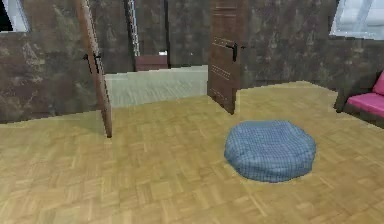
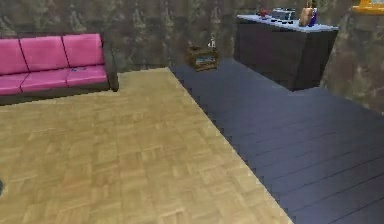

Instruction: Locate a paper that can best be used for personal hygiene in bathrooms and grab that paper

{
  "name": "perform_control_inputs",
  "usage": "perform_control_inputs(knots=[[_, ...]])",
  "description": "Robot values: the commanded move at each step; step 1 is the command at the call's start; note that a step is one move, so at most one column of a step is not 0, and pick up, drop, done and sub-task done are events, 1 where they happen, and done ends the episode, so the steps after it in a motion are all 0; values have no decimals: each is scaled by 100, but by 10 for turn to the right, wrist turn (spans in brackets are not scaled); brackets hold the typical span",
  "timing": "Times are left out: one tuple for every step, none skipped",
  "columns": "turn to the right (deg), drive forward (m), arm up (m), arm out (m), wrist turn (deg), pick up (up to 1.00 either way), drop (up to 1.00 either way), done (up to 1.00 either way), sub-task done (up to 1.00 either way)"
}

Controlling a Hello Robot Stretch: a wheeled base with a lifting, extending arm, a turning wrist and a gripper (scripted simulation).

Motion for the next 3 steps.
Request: perform_control_inputs(knots=[[-60, 0, 0, 0, 0, 0, 0, 0, 0], [0, 100, 0, 0, 0, 0, 0, 0, 0], [-30, 0, 0, 0, 0, 0, 0, 0, 0]])
